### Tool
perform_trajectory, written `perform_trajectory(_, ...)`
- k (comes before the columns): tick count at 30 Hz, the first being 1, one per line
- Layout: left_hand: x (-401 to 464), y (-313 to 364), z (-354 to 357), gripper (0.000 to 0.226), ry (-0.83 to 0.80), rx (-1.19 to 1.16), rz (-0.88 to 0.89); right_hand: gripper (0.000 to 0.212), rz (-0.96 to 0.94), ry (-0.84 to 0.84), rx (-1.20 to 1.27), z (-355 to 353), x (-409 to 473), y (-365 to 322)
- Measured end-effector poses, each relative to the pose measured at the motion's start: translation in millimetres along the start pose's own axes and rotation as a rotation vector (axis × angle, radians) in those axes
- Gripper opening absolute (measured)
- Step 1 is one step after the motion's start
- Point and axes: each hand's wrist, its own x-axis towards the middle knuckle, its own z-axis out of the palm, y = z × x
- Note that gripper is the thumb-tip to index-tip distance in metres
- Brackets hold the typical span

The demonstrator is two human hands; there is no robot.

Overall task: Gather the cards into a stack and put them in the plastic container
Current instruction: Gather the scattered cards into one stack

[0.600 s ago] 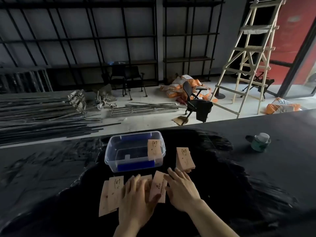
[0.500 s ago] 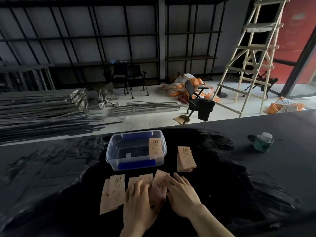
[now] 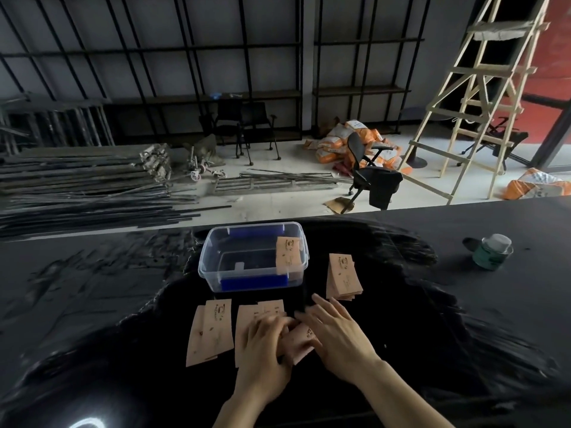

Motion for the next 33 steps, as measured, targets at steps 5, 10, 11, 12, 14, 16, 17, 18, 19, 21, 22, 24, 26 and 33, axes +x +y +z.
perform_trajectory(5, -4.6, -22.9, -10.6, 0.052, 0.249, 0.106, -0.332, 0.061, 0.024, 0.027, -0.023, 8.5, -4.7, 2.0)
perform_trajectory(10, 5.1, -26.9, -17.5, 0.069, 0.081, 0.252, -0.384, 0.063, 0.057, 0.015, -0.046, 7.5, -5.6, -3.1)
perform_trajectory(11, 8.5, -26.3, -19.2, 0.071, 0.064, 0.265, -0.378, 0.063, 0.062, 0.009, -0.044, 7.5, -6.0, -3.3)
perform_trajectory(12, 12.1, -26.0, -21.1, 0.073, 0.059, 0.266, -0.389, 0.065, 0.063, 0.003, -0.042, 7.5, -6.3, -3.1)
perform_trajectory(14, 18.7, -27.0, -26.3, 0.076, 0.079, 0.183, -0.409, 0.067, 0.062, 0.004, -0.037, 7.5, -6.4, -3.2)
perform_trajectory(16, 22.9, -27.3, -28.6, 0.07, 0.116, -0.026, -0.353, 0.069, 0.064, 0.016, -0.023, 7.1, -7.3, -3.8)
perform_trajectory(17, 24.4, -24.9, -29.9, 0.064, 0.122, -0.124, -0.307, 0.071, 0.066, 0.032, -0.013, 6.9, -7.7, -4.3)
perform_trajectory(18, 26.0, -21.7, -30.6, 0.057, 0.125, -0.195, -0.257, 0.075, 0.074, 0.052, 0.002, 6.5, -8.1, -5.2)
perform_trajectory(19, 27.8, -17.9, -30.3, 0.05, 0.12, -0.24, -0.213, 0.081, 0.094, 0.074, 0.024, 6.0, -8.0, -6.4)
perform_trajectory(21, 31.9, -8.0, -28.1, 0.041, 0.055, -0.316, -0.13, 0.092, 0.136, 0.117, 0.083, 4.3, -7.7, -8.5)
perform_trajectory(22, 33.7, -1.6, -27.6, 0.041, -0.005, -0.372, -0.091, 0.095, 0.14, 0.122, 0.103, 3.2, -7.0, -9.4)
perform_trajectory(24, 35.7, 9.7, -21.8, 0.039, -0.13, -0.487, -0.049, 0.096, 0.111, 0.097, 0.082, 2.3, -6.1, -9.5)
perform_trajectory(26, 34.6, 15.9, -13.9, 0.031, -0.071, -0.544, -0.072, 0.089, 0.085, 0.062, 0.025, 2.8, -6.6, -8.7)
perform_trajectory(33, 37.9, -5.4, -4.8, 0.064, 0.047, 0.132, -0.5, 0.065, 0.072, 0.008, -0.068, 1.9, -3.9, -6.0)
